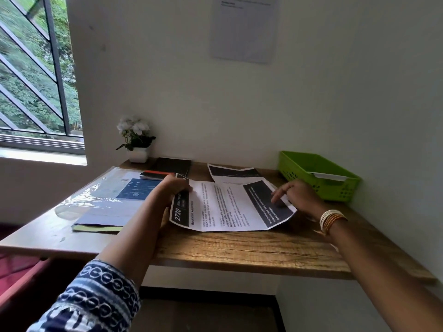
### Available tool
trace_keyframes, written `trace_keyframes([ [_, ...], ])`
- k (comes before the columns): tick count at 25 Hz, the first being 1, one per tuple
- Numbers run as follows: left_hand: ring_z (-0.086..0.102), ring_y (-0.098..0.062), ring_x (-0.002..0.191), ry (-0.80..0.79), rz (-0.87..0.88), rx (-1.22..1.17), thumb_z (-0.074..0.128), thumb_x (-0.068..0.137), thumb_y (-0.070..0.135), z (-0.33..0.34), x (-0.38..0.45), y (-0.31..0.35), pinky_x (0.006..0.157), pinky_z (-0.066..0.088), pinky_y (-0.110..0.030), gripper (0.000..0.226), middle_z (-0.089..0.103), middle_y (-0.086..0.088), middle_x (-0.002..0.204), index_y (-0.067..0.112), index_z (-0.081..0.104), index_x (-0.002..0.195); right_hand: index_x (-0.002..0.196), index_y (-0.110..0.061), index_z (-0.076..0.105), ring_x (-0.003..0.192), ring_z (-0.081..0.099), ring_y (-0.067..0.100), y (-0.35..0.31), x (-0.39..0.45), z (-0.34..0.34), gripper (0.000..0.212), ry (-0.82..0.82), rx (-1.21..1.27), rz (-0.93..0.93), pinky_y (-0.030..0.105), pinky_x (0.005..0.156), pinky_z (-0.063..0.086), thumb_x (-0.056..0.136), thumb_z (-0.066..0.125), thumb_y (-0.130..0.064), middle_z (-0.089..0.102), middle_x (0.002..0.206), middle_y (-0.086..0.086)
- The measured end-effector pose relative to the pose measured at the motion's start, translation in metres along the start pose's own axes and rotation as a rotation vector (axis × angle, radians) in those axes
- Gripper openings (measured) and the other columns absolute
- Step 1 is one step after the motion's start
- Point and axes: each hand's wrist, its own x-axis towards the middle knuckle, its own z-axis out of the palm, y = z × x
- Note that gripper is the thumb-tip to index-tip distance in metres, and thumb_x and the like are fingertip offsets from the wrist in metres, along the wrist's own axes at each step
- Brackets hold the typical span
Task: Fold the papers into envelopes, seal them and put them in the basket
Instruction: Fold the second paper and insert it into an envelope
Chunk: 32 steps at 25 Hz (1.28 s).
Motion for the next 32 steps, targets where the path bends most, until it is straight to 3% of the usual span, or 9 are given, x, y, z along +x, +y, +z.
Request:
trace_keyframes([
  [4,0.064,-0.031,0.097,0.022,0.033,-0.009,0.068,0.079,0.003,0.004,-0.001,-0.002,0.079,0.056,-0.042,0.049,0.061,-0.019,0.115,0.005,0.048,0.123,0.094,-0.015,0.077,0.112,0.059,0.02,-0.029,-0.004,0.028,0.035,-0.003,-0.215,-0.023,0.03,0.097,0.043,0.09,0.042,-0.007,0.068,0.12,0.003],
  [7,0.064,-0.027,0.094,0.068,0.101,0.065,0.069,0.081,0.009,0.011,-0.006,-0.002,0.075,0.054,-0.039,0.043,0.063,-0.014,0.109,0.008,0.052,0.12,0.138,-0.022,0.049,0.122,0.054,0.023,-0.056,-0.012,0.077,0.043,-0.295,-0.273,-0.137,0.035,0.097,0.045,0.096,0.043,-0.025,0.05,0.137,-0.004],
  [9,0.065,-0.025,0.091,0.079,0.149,0.114,0.071,0.08,0.014,0.017,-0.008,-0.003,0.079,0.055,-0.039,0.039,0.065,-0.012,0.104,0.01,0.056,0.116,0.147,-0.025,0.033,0.132,0.044,0.025,-0.073,-0.014,0.106,0.053,-0.419,-0.326,-0.21,0.042,0.104,0.04,0.096,0.043,-0.039,0.038,0.15,0.001],
  [15,0.066,-0.023,0.09,0.098,0.182,0.151,0.071,0.08,0.016,0.018,-0.002,-0.005,0.085,0.055,-0.041,0.032,0.067,-0.01,0.102,0.012,0.058,0.11,0.15,-0.024,0.024,0.144,0.024,0.022,-0.063,-0.002,0.114,0.062,-0.473,-0.582,-0.179,0.048,0.115,0.02,0.096,0.034,-0.054,0.025,0.158,0.001],
  [20,0.068,-0.024,0.084,0.059,0.094,0.074,0.069,0.082,0.023,0.014,-0.005,0.0,0.071,0.057,-0.037,0.04,0.068,-0.012,0.099,0.009,0.055,0.116,0.15,-0.026,0.025,0.145,0.023,0.023,-0.026,0.013,0.076,0.064,-0.405,-0.638,-0.046,0.05,0.116,0.019,0.095,0.034,-0.058,0.022,0.159,-0.001],
  [24,0.064,-0.026,0.08,-0.227,-0.07,-0.412,0.043,0.094,0.051,0.009,-0.021,0.008,0.065,0.051,-0.034,0.052,0.065,-0.015,0.093,0.003,0.055,0.11,0.144,-0.029,0.039,0.138,0.038,0.025,-0.019,0.009,0.075,0.057,-0.279,-0.527,-0.092,0.046,0.112,0.028,0.093,0.043,-0.055,0.036,0.153,-0.001],
  [27,0.065,-0.026,0.069,-0.297,-0.123,-0.516,0.028,0.095,0.056,0.009,-0.02,0.008,0.061,0.049,-0.034,0.055,0.067,-0.015,0.076,0.007,0.052,0.1,0.135,-0.033,0.051,0.131,0.046,0.023,-0.024,0.002,0.08,0.044,-0.255,-0.357,-0.159,0.036,0.1,0.04,0.092,0.053,-0.043,0.043,0.148,-0.001],
  [29,0.067,-0.027,0.072,-0.344,-0.109,-0.489,0.032,0.096,0.054,0.012,-0.022,0.008,0.061,0.052,-0.035,0.05,0.069,-0.017,0.08,0.009,0.052,0.098,0.129,-0.034,0.056,0.125,0.05,0.019,-0.023,-0.001,0.082,0.036,-0.269,-0.26,-0.178,0.026,0.091,0.043,0.093,0.053,-0.038,0.044,0.146,-0.003],
  [32,0.067,-0.031,0.09,-0.391,-0.046,-0.356,0.053,0.092,0.039,0.02,-0.027,0.009,0.072,0.057,-0.037,0.04,0.066,-0.024,0.109,0.006,0.056,0.114,0.126,-0.031,0.059,0.115,0.055,0.016,-0.022,-0.001,0.081,0.031,-0.296,-0.157,-0.152,0.022,0.084,0.046,0.098,0.045,-0.032,0.049,0.141,-0.004],
])
